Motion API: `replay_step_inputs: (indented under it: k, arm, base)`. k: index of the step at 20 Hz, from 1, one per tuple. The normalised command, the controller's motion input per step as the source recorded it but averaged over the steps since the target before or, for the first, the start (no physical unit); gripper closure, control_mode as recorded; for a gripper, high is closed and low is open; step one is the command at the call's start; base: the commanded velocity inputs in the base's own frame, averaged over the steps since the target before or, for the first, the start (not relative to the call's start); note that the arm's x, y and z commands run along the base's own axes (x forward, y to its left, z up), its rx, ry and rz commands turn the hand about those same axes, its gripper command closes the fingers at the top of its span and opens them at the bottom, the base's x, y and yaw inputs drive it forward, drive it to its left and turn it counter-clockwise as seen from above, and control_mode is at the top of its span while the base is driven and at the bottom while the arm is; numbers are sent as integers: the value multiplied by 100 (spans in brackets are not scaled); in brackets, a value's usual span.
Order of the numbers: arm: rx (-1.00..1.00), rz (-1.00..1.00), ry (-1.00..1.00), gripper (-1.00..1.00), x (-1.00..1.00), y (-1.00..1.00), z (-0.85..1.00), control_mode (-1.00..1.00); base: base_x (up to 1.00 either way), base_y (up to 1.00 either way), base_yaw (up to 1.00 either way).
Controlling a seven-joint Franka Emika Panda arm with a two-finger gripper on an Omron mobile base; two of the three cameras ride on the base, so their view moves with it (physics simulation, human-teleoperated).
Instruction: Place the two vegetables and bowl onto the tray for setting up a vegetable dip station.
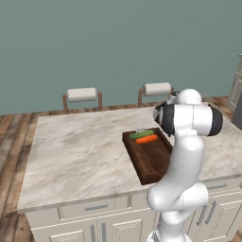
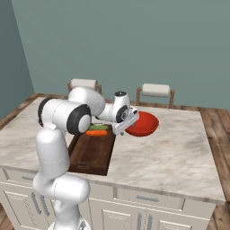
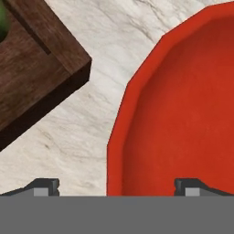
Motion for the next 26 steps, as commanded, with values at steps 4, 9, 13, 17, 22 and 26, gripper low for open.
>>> replay_step_inputs:
  k: [4,9,13,17,22,26]
  arm:
    - [0,0,0,-100,18,-2,-3,-100]
    - [0,0,0,-100,10,-7,-4,-100]
    - [0,0,0,-100,3,-1,-18,-100]
    - [0,0,0,-100,0,0,-19,-100]
    - [0,0,0,100,0,0,-14,-100]
    - [0,0,0,100,0,0,0,-100]
  base:
    - [0,0,0]
    - [0,0,0]
    - [0,0,0]
    - [0,0,0]
    - [0,0,0]
    - [0,0,0]
